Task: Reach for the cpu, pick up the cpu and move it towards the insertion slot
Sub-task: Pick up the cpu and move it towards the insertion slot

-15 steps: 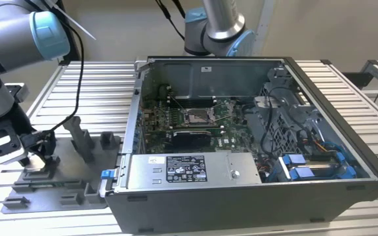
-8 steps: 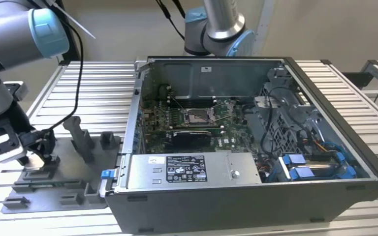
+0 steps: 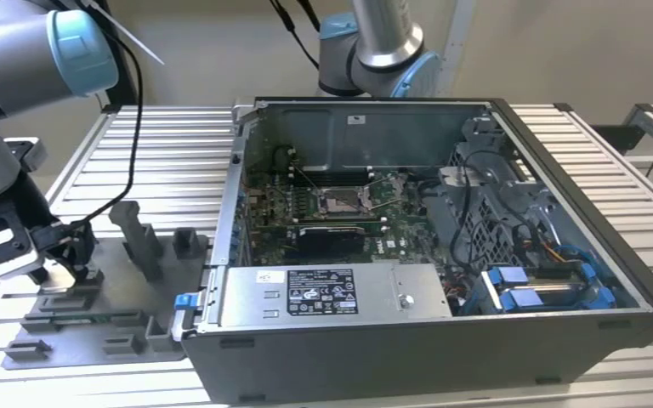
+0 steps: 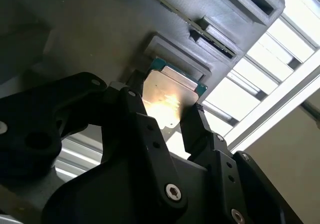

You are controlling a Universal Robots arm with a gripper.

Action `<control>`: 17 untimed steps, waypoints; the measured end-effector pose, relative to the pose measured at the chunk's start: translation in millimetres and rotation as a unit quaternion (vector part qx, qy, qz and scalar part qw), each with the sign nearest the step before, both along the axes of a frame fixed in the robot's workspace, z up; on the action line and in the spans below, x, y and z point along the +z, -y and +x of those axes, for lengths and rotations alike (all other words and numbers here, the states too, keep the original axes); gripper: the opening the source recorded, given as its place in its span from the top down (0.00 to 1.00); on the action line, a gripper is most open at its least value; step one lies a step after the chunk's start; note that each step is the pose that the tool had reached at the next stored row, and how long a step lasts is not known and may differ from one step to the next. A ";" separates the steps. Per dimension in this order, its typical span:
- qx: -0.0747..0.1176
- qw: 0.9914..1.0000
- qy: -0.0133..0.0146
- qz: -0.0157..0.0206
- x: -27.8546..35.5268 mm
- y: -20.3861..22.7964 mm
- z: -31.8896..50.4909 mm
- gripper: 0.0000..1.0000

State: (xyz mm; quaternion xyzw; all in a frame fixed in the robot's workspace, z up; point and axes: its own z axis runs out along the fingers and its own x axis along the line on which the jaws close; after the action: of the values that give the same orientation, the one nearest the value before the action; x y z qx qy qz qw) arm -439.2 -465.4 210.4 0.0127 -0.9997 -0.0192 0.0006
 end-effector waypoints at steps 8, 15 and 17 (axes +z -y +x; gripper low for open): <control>0.000 1.000 0.000 0.000 2.1 0.0 0.0 1.00; 0.000 1.000 0.000 0.000 4.0 0.0 0.0 1.00; 0.000 1.000 0.000 0.000 5.0 0.0 0.0 1.00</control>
State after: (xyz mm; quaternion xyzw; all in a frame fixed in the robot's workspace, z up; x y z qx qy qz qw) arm -439.2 -465.4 215.4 0.0126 -0.9997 -0.0192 0.0007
